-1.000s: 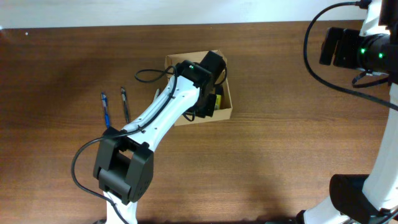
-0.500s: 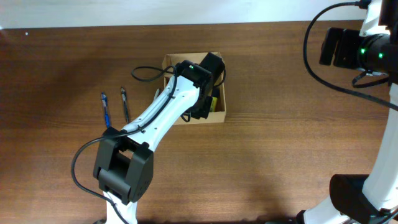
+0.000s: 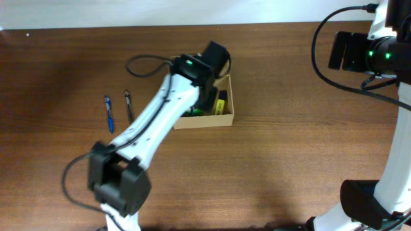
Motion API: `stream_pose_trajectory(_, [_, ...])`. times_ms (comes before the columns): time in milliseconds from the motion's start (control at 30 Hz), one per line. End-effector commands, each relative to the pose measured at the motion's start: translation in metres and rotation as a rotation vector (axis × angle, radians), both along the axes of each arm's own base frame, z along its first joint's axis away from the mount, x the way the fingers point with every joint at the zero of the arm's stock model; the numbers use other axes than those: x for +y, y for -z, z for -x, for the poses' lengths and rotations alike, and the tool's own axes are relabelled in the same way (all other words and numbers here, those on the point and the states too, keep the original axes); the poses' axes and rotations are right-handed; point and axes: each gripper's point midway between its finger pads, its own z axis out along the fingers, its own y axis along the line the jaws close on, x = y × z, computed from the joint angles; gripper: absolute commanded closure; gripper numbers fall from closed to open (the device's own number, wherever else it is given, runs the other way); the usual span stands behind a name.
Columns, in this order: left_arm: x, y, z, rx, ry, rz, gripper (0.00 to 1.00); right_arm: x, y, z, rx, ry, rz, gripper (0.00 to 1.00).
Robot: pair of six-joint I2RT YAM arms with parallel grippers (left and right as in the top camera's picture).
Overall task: Pack container
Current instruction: 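Move the left gripper from the box toward the blue pen, then lower the left gripper onto the blue pen and grasp it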
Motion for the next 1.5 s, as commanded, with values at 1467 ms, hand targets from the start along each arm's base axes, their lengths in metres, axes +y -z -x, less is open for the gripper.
stream_pose_trajectory(1467, [0.283, 0.144, -0.037, 0.186, -0.799, 0.147, 0.38, -0.052, -0.046, 0.055, -0.137, 0.177, 0.051, 0.01])
